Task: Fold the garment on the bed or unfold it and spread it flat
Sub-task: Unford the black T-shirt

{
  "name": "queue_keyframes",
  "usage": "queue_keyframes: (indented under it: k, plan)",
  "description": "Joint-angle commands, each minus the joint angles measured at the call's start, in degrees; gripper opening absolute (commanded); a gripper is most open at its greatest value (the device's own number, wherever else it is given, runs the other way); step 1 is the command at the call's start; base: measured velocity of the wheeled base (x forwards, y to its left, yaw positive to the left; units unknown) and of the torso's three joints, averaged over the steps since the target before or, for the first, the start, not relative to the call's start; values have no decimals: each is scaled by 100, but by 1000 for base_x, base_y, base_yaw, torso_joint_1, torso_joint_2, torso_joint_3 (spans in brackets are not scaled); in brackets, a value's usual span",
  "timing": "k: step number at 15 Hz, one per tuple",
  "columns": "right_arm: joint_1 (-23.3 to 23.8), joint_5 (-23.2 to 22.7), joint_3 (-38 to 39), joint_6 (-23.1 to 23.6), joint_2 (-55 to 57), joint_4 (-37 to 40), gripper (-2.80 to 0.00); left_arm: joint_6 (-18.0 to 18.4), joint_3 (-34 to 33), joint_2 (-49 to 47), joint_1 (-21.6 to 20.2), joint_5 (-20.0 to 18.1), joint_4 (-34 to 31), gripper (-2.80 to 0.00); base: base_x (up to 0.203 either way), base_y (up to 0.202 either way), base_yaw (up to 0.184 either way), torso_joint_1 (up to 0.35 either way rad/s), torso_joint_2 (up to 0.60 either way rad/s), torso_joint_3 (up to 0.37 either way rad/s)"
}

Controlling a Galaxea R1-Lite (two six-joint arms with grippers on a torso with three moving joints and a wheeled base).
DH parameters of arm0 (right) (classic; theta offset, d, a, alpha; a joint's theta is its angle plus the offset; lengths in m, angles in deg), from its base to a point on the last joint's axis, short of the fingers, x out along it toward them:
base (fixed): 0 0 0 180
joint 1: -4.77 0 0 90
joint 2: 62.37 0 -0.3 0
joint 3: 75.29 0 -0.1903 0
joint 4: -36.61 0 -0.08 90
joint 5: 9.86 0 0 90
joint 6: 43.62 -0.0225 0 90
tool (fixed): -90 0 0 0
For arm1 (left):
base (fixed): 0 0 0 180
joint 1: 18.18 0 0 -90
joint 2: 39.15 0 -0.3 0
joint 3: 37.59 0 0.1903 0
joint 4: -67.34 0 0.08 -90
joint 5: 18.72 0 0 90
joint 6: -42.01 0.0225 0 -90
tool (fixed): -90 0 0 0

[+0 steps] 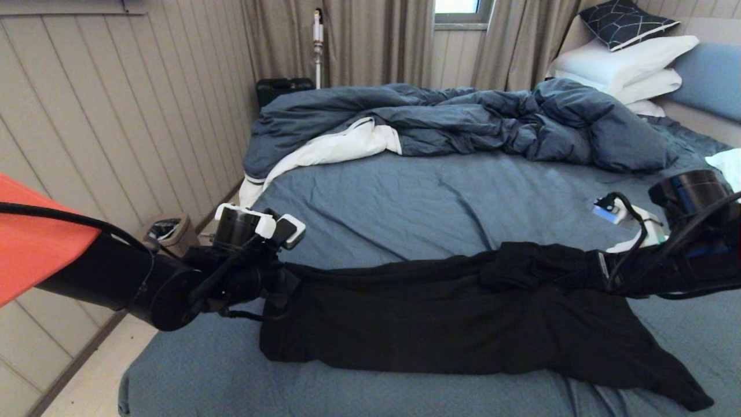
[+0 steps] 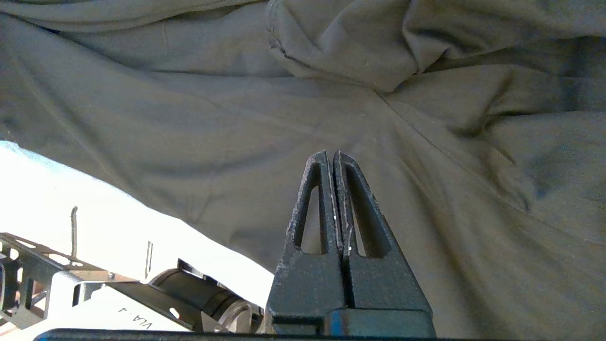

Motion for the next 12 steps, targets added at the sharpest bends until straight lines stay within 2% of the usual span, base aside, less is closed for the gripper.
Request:
queue_keyframes:
  k: [1,6,12]
  plan:
    - [2,-17,10,2,22,11,-280,8,5,143,1,5,13,-280,0,0,0,0,0,0]
    - [2,-25,18,2,15,11,-280,25,246,126,-153,-6,10,-280,0,0,0,0,0,0]
    - [-25,-25,55,2,-3,11,-280,0,1587,-1124,-684,-39,63,-280,0,0,0,0,0,0]
